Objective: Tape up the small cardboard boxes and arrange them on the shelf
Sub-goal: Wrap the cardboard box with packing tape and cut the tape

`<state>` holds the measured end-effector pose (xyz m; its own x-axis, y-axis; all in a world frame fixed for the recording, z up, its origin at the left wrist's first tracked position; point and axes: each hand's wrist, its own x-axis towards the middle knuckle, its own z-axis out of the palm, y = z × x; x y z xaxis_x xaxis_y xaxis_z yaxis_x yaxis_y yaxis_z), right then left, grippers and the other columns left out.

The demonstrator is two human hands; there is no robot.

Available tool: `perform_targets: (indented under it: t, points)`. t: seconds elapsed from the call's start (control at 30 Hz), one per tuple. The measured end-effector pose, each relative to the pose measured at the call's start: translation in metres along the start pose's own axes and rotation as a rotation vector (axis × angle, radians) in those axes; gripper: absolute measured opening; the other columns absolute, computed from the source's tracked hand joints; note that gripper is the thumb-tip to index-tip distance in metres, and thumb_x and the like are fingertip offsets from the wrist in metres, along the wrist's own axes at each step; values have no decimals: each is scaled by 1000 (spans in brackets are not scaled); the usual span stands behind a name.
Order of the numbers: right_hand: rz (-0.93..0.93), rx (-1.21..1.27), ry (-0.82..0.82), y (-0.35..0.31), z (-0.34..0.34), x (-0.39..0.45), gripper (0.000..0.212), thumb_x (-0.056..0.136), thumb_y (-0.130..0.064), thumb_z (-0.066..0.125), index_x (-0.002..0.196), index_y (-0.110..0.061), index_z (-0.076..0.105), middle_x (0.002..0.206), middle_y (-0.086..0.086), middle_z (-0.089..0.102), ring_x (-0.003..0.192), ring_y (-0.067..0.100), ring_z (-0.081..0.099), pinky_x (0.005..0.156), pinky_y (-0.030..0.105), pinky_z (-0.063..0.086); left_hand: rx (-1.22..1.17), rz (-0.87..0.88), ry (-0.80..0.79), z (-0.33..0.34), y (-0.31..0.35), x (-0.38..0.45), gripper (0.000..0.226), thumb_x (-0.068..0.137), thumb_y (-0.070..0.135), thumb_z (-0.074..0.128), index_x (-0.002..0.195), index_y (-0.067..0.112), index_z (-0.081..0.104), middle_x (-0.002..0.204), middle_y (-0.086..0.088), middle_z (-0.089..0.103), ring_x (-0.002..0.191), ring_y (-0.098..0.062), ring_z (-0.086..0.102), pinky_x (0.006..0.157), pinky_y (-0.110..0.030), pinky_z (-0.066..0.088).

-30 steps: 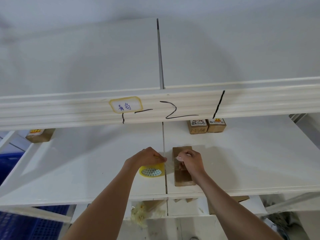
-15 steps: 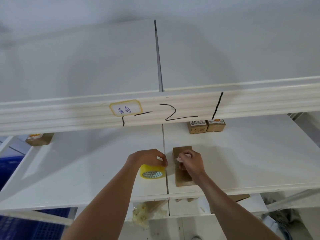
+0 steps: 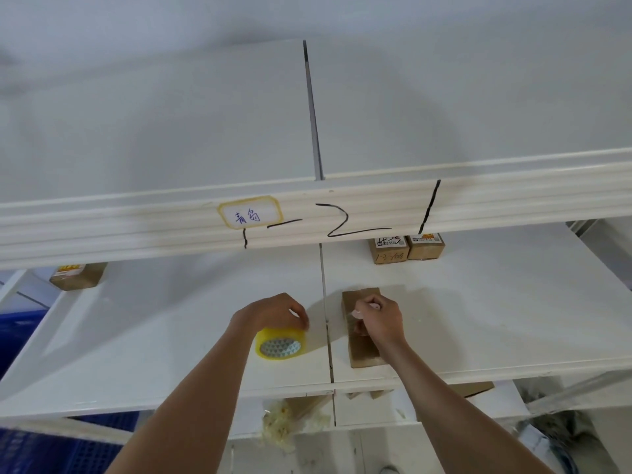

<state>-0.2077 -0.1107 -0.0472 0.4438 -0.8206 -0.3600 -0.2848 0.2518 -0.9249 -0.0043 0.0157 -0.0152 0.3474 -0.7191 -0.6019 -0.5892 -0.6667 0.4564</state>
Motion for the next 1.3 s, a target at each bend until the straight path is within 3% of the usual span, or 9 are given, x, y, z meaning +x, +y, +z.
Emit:
perform_targets:
  t: [0.13, 0.37, 0.57, 0.67, 0.77, 0.9, 0.97, 1.13, 1.3]
  points:
    - [92, 136, -27, -5, -2, 4, 8, 87, -15, 65, 84, -9, 70, 74, 9, 65, 55, 22, 63, 54, 30, 54, -184, -12, 59, -7, -16, -18, 12, 91, 45, 67, 86, 42, 78, 101, 15, 70, 88, -11, 68, 65, -20, 53]
    - [202, 582, -76, -25, -31, 14, 21, 92, -12, 72, 110, -3, 69, 86, 12, 68, 75, 22, 62, 66, 38, 62, -489, 54, 190, 22, -17, -30, 16, 96, 35, 65, 88, 36, 79, 99, 9, 74, 87, -16, 71, 69, -23, 58]
    - [46, -142, 274, -7, -69, 27, 28, 89, -27, 75, 106, -5, 69, 90, 9, 73, 73, 26, 72, 68, 39, 63, -764, 81, 334, 41, -17, -34, 21, 99, 28, 63, 87, 32, 79, 91, 14, 75, 80, -9, 72, 62, -20, 55]
    - [39, -455, 286, 14, -82, 26, 25, 88, -26, 73, 88, -1, 69, 79, 15, 67, 77, 33, 69, 72, 47, 60, -852, 80, 372, 48, -14, -34, 23, 100, 24, 62, 86, 30, 80, 88, 13, 76, 75, -9, 72, 58, -20, 54]
    - [22, -731, 236, 25, -89, 26, 41, 94, -36, 69, 67, -7, 61, 62, 6, 61, 64, 22, 61, 57, 33, 45, -923, 68, 437, 53, -10, -34, 21, 98, 22, 63, 87, 26, 80, 92, 10, 75, 80, -14, 71, 56, -19, 53]
    - [44, -894, 406, 14, -79, 16, 47, 93, -46, 67, 107, -2, 60, 107, 18, 62, 101, 34, 61, 79, 40, 52, -1012, 27, 491, 61, -4, -35, 17, 96, 24, 67, 85, 27, 81, 98, 8, 74, 88, -19, 69, 55, -20, 53]
    - [-112, -794, 472, -2, -62, 8, 45, 96, -42, 64, 116, -2, 59, 113, 18, 62, 105, 33, 62, 84, 40, 53, -1041, 11, 502, 64, -1, -35, 17, 95, 25, 68, 84, 29, 81, 97, 11, 75, 90, -20, 69, 58, -24, 55]
    - [-363, -559, -24, -47, 2, -22, 24, 97, -39, 65, 102, -16, 67, 92, -7, 68, 87, 11, 66, 67, 16, 43, -1094, -7, 548, 65, 14, -44, 19, 96, 26, 66, 84, 31, 81, 97, 11, 74, 91, -22, 68, 70, -32, 58]
    - [-282, -633, -425, -61, 31, -39, 44, 90, -44, 73, 124, -16, 68, 116, -1, 67, 101, 15, 65, 85, 31, 55, -1113, -3, 613, 68, 30, -66, 20, 96, 30, 68, 82, 36, 80, 83, 17, 75, 73, -6, 72, 56, -20, 53]
